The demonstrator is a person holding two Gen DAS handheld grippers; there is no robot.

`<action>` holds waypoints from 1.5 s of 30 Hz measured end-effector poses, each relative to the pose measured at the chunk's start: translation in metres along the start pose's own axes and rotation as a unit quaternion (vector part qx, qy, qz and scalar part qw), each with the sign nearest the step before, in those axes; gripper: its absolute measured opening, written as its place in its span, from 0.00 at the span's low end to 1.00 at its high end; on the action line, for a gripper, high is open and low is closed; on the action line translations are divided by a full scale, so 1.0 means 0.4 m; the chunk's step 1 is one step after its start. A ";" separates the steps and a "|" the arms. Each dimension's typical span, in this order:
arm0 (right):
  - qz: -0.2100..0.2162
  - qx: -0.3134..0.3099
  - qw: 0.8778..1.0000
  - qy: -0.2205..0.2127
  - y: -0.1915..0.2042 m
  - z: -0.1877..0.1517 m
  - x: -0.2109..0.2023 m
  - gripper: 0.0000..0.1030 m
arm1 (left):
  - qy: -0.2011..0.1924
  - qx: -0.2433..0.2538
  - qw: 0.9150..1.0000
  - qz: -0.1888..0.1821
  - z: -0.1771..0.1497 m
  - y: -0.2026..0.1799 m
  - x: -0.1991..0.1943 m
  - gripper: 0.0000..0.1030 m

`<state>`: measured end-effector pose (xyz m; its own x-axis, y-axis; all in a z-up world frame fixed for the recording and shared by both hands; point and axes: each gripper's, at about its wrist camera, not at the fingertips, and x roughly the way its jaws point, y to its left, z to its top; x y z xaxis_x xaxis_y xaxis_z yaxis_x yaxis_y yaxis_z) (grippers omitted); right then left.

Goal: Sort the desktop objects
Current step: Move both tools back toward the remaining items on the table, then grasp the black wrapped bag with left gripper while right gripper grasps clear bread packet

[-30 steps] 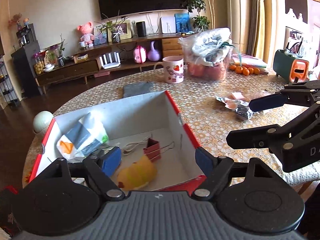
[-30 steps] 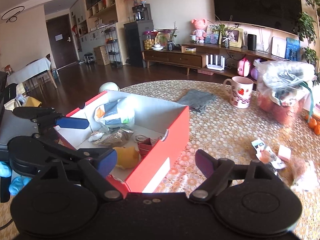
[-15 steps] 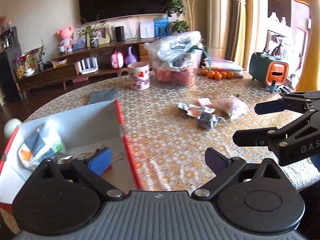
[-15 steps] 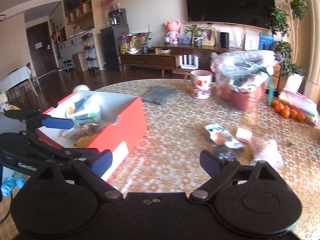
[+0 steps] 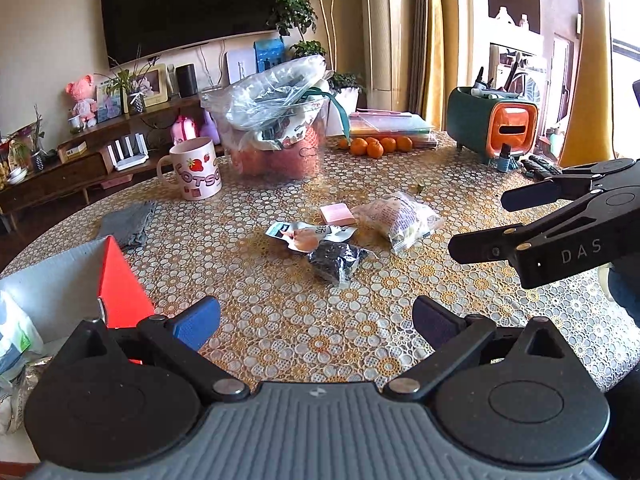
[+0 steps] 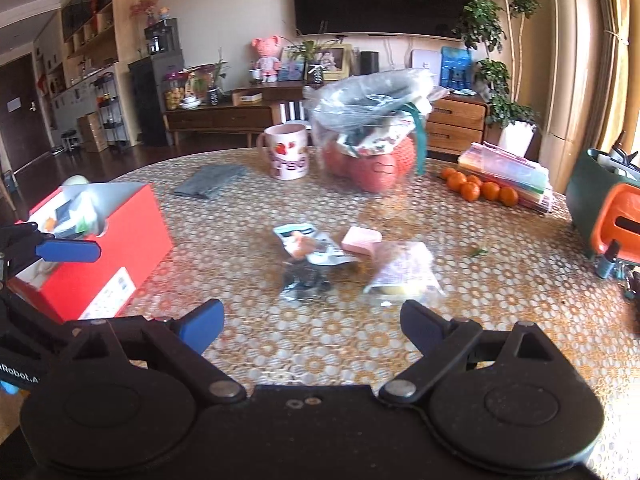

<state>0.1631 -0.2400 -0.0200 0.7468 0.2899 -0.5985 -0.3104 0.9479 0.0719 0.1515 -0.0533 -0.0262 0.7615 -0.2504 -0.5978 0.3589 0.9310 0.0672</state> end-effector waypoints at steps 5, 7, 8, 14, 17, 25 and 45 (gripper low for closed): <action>-0.020 0.005 1.000 0.007 -0.057 0.007 0.034 0.92 | 0.007 -0.006 1.000 -0.006 0.017 -0.023 0.070 1.00; -0.027 0.007 1.000 0.009 -0.077 0.012 0.049 0.92 | 0.006 -0.007 1.000 -0.001 0.026 -0.033 0.100 1.00; -0.030 0.009 0.999 0.009 -0.089 0.015 0.059 0.92 | 0.005 -0.008 1.000 0.000 0.029 -0.035 0.113 1.00; -0.040 0.016 0.999 0.015 -0.132 0.029 0.119 0.92 | 0.012 -0.014 1.000 -0.006 0.046 -0.051 0.197 1.00; -0.041 0.019 0.999 0.019 -0.144 0.036 0.152 0.92 | 0.014 -0.015 1.000 -0.004 0.050 -0.059 0.236 1.00; -0.044 0.020 0.998 0.035 -0.170 0.050 0.242 0.91 | 0.022 -0.003 1.000 -0.003 0.055 -0.073 0.318 1.00; -0.053 0.046 0.995 0.067 -0.194 0.048 0.382 0.88 | 0.044 -0.016 0.999 -0.003 0.046 -0.047 0.441 0.99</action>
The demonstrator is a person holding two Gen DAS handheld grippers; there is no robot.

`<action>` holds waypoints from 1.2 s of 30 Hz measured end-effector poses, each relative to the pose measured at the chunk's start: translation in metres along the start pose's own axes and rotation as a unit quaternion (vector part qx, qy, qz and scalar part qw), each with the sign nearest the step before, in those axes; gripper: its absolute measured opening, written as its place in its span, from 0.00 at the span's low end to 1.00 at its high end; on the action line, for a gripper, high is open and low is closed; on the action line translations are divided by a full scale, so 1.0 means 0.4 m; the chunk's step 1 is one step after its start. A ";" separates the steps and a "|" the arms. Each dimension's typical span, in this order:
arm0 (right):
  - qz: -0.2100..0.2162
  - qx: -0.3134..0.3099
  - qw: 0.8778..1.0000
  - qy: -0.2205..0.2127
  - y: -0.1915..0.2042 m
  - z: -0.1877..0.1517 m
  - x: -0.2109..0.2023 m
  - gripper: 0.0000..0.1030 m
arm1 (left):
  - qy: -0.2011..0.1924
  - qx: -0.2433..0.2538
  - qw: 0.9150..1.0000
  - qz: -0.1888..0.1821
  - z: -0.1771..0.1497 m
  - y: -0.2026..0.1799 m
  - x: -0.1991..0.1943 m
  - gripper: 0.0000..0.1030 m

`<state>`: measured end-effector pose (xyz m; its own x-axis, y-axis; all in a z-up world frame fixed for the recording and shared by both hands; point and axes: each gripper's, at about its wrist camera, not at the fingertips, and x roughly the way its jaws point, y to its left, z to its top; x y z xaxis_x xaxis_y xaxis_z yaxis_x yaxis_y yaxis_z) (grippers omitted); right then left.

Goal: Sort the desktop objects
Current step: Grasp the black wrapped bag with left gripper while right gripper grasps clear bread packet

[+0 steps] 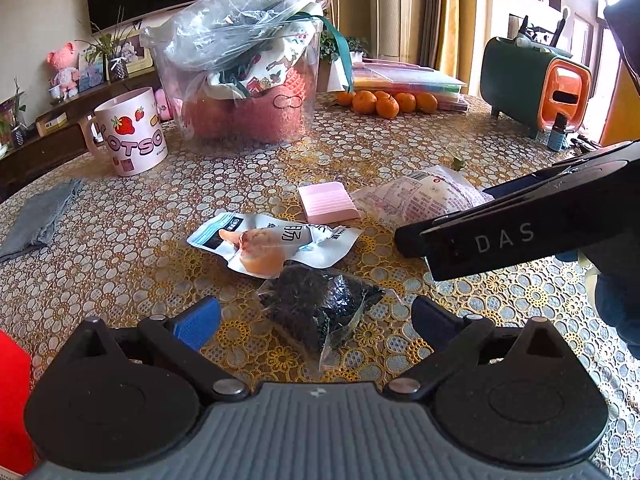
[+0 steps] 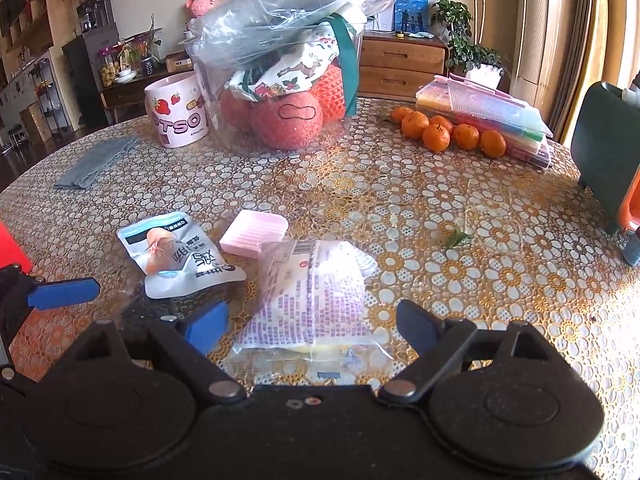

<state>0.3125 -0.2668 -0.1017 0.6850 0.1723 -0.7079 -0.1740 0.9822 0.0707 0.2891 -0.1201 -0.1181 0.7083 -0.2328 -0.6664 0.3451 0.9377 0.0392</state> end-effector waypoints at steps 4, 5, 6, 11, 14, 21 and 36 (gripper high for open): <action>-0.002 0.001 1.000 0.004 0.003 0.003 0.015 0.86 | -0.003 -0.001 1.000 -0.004 0.002 0.002 0.005 0.99; -0.003 0.002 1.000 0.005 0.004 0.003 0.019 0.86 | -0.004 -0.001 1.000 -0.005 0.002 0.002 0.006 0.98; -0.005 0.002 1.000 0.006 0.005 0.002 0.021 0.85 | -0.003 -0.001 1.000 -0.006 0.002 0.002 0.008 0.96; -0.011 0.002 1.000 0.011 0.007 0.000 0.032 0.81 | 0.005 0.001 1.000 -0.008 0.001 -0.002 0.017 0.83; -0.012 0.008 1.000 0.015 0.004 0.000 0.038 0.76 | 0.005 -0.001 1.000 -0.011 0.001 -0.003 0.016 0.77; -0.015 0.005 1.000 0.013 0.008 -0.004 0.032 0.70 | 0.008 0.003 1.000 -0.003 0.008 -0.011 0.013 0.63; -0.027 -0.001 1.000 0.004 0.022 -0.038 -0.036 0.62 | 0.014 0.006 1.000 -0.007 -0.012 -0.024 -0.041 0.37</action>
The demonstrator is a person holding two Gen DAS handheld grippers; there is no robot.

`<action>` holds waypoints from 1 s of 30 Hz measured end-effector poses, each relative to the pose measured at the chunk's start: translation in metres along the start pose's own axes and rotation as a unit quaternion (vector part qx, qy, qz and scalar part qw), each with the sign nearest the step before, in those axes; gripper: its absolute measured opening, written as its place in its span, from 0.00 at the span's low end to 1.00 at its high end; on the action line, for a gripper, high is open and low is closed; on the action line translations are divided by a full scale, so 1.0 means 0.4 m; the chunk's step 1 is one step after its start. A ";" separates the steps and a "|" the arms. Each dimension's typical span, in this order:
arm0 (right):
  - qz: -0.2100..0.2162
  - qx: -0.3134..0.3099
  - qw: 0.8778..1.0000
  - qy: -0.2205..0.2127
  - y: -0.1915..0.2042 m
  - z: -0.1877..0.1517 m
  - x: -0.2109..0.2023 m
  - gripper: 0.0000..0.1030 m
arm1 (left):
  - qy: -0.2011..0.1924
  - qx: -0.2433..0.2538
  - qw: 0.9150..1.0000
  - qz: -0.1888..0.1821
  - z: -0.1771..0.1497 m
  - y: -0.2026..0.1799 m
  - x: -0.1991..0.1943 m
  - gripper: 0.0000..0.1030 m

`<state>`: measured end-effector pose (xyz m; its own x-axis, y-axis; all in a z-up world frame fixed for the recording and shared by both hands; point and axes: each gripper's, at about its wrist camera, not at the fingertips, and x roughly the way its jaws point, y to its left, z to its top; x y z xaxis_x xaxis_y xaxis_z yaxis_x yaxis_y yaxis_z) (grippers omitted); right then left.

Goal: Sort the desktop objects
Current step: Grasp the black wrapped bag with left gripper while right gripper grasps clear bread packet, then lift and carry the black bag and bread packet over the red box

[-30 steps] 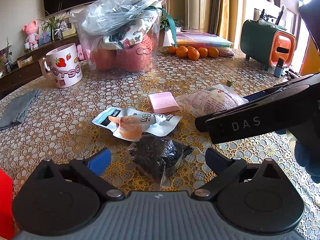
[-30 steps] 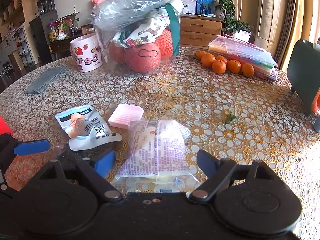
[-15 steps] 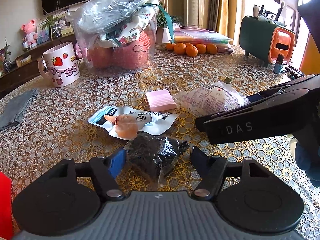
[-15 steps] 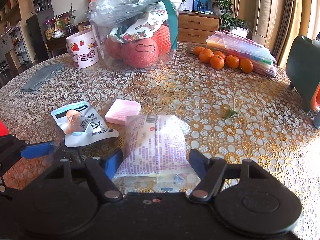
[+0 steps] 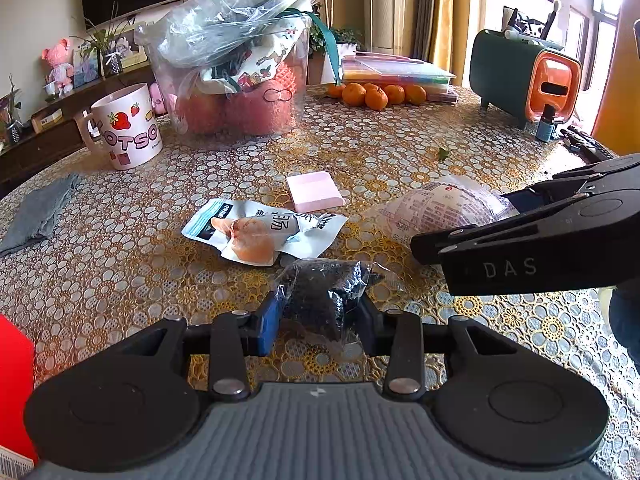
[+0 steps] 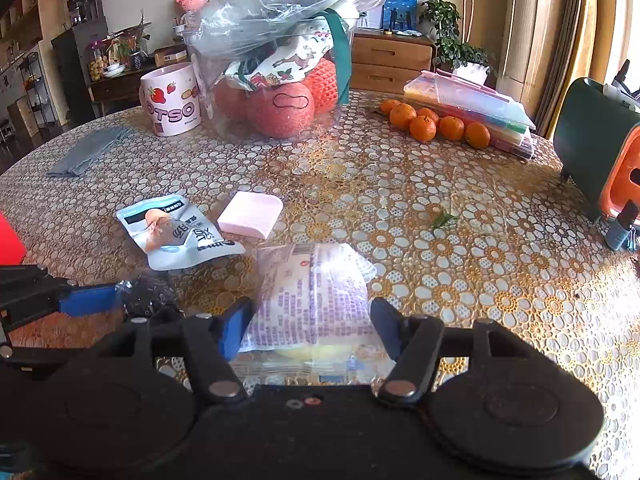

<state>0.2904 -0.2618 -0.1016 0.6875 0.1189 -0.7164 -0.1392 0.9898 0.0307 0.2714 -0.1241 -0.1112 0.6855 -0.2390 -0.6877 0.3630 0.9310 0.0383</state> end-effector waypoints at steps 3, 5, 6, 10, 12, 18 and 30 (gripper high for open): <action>0.002 -0.001 1.000 -0.001 0.005 -0.013 -0.027 0.61 | 0.000 0.001 1.000 -0.003 -0.010 -0.007 -0.022 0.37; 0.004 -0.002 1.000 -0.002 0.009 -0.021 -0.045 0.61 | -0.002 0.001 1.000 -0.006 -0.018 -0.012 -0.039 0.37; 0.005 -0.003 1.000 -0.002 0.010 -0.026 -0.056 0.60 | -0.003 0.001 1.000 -0.007 -0.022 -0.014 -0.047 0.37; 0.011 -0.006 1.000 -0.004 0.018 -0.048 -0.096 0.58 | -0.002 -0.004 1.000 -0.013 -0.041 -0.014 -0.080 0.37; 0.013 -0.007 1.000 -0.002 0.023 -0.059 -0.113 0.58 | -0.001 -0.006 1.000 -0.013 -0.053 -0.014 -0.098 0.37; 0.018 -0.008 1.000 -0.008 0.039 -0.091 -0.172 0.57 | -0.004 -0.013 1.000 -0.016 -0.077 -0.012 -0.158 0.37; 0.038 -0.010 0.999 -0.028 0.088 -0.133 -0.303 0.26 | -0.023 -0.016 0.999 -0.024 -0.108 -0.002 -0.298 0.37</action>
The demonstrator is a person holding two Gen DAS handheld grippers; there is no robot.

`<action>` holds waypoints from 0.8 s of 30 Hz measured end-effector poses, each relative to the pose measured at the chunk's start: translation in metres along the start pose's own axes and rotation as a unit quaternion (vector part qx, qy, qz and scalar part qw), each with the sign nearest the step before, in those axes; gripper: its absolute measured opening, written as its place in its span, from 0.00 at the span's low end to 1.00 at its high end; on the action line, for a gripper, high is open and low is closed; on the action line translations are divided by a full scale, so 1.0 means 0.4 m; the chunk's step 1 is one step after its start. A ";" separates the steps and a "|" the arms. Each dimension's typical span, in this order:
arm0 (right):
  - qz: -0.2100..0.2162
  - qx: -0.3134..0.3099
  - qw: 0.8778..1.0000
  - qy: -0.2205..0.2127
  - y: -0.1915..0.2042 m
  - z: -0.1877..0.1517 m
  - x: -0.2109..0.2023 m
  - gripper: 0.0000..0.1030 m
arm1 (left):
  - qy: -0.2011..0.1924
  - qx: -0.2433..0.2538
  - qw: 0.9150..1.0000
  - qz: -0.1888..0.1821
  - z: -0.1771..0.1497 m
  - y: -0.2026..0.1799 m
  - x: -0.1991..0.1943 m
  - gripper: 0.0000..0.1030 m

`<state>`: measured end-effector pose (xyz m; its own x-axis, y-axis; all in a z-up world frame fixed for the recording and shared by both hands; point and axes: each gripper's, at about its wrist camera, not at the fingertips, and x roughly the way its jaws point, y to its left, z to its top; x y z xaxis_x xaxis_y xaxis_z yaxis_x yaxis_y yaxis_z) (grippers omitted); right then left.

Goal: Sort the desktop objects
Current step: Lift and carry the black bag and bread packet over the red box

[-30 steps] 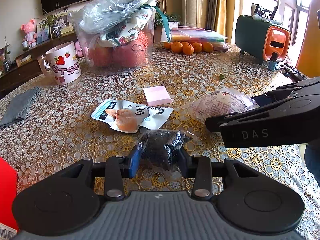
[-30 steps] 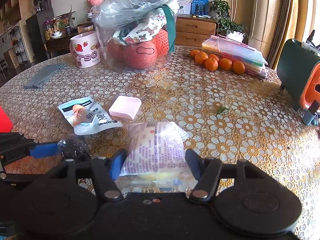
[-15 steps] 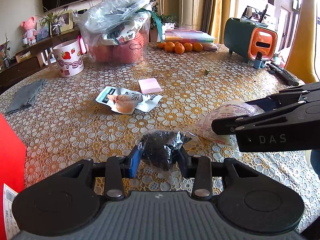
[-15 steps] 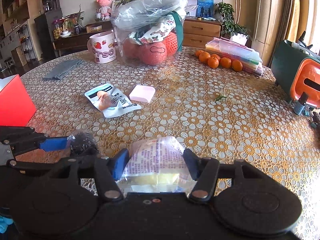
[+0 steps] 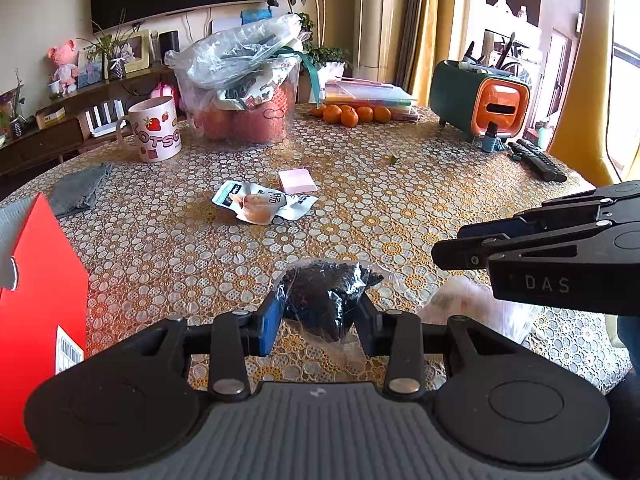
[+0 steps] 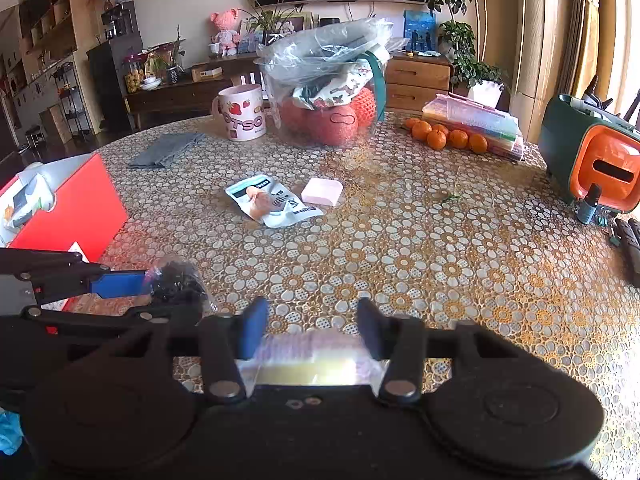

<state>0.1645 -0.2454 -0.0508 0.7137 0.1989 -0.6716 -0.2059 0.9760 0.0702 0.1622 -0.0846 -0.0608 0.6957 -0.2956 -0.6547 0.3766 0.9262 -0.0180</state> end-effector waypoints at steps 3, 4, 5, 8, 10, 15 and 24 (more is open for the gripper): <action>-0.004 -0.023 1.000 0.000 0.022 -0.005 -0.011 0.25 | -0.003 -0.002 1.000 0.002 -0.013 0.007 -0.019 0.37; -0.007 -0.030 1.000 0.004 0.025 -0.007 -0.007 0.28 | -0.003 -0.003 1.000 0.003 -0.018 0.011 -0.024 0.37; -0.001 -0.031 0.999 0.010 0.023 -0.010 -0.003 0.32 | -0.003 -0.005 1.000 0.004 -0.023 0.014 -0.030 0.37; -0.003 -0.008 1.000 0.006 0.001 -0.016 -0.014 0.45 | -0.004 -0.008 1.000 0.002 -0.036 0.021 -0.046 0.37; 0.005 -0.005 1.000 0.007 -0.010 -0.021 -0.028 0.58 | -0.005 -0.007 1.000 -0.001 -0.041 0.023 -0.055 0.37; 0.021 -0.051 0.998 0.016 0.004 -0.049 -0.066 0.74 | -0.008 -0.008 1.000 -0.008 -0.051 0.020 -0.072 0.37; 0.028 -0.078 0.995 0.061 0.029 -0.111 -0.015 0.78 | 0.001 -0.011 1.000 -0.010 -0.071 0.016 -0.085 0.37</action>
<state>0.1283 -0.2393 -0.0787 0.6143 0.2306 -0.7546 -0.3515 0.9362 -0.0001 0.1236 -0.0621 -0.0601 0.6866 -0.3140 -0.6557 0.3777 0.9247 -0.0474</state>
